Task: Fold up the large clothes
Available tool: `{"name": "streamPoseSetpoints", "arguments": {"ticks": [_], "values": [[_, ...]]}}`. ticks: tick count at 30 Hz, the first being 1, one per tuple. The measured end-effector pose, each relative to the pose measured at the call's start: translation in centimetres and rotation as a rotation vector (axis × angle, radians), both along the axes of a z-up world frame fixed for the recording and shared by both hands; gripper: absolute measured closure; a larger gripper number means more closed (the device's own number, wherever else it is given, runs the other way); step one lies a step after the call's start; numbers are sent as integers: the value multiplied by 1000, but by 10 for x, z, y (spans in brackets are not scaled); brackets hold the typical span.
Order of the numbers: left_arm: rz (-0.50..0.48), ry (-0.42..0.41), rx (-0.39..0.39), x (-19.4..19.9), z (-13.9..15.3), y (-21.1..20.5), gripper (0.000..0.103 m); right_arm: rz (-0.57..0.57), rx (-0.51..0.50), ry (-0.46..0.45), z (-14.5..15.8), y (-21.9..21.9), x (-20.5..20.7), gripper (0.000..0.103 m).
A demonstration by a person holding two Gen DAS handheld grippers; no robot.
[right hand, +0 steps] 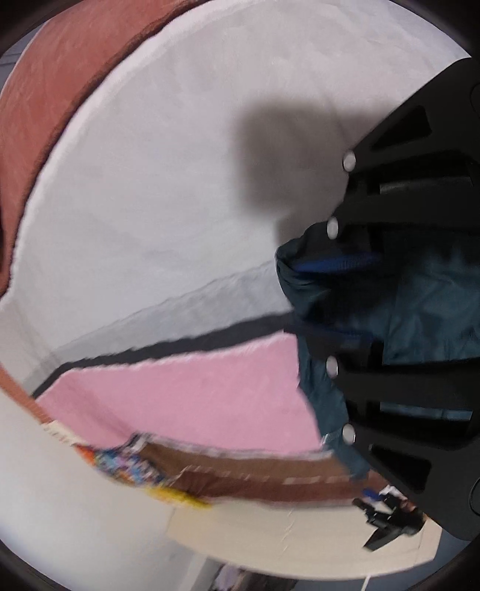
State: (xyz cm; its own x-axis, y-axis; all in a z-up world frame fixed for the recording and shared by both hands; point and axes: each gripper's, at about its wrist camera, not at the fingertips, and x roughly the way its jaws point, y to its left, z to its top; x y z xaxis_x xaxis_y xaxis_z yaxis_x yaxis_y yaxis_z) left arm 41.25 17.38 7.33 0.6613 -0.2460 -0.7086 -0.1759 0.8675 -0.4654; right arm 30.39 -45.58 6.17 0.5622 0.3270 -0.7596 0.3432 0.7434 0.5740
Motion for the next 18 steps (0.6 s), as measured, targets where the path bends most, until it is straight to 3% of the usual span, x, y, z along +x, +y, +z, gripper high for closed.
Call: {"name": "streamPoseSetpoints", "arguments": {"ticks": [3, 5, 6, 8, 11, 14, 18], "values": [[0, -14, 39, -9, 19, -2, 48, -35, -21, -57, 22, -4, -9, 49], [-42, -10, 76, -14, 23, -13, 48, 1, -65, -79, 37, 6, -21, 50], [-79, -9, 91, -17, 22, -21, 48, 35, -94, -87, 42, 18, -28, 53], [-168, -18, 126, -27, 23, -44, 49, 130, -139, -79, 45, 49, -37, 76], [-307, -19, 98, -51, 15, -93, 54, 261, -171, -89, 37, 104, -60, 93], [-439, -16, 28, -77, 3, -143, 60, 332, -218, -84, 21, 148, -70, 94], [-528, 3, 61, -87, -24, -191, 63, 336, -314, -10, -13, 165, -48, 94]]}}
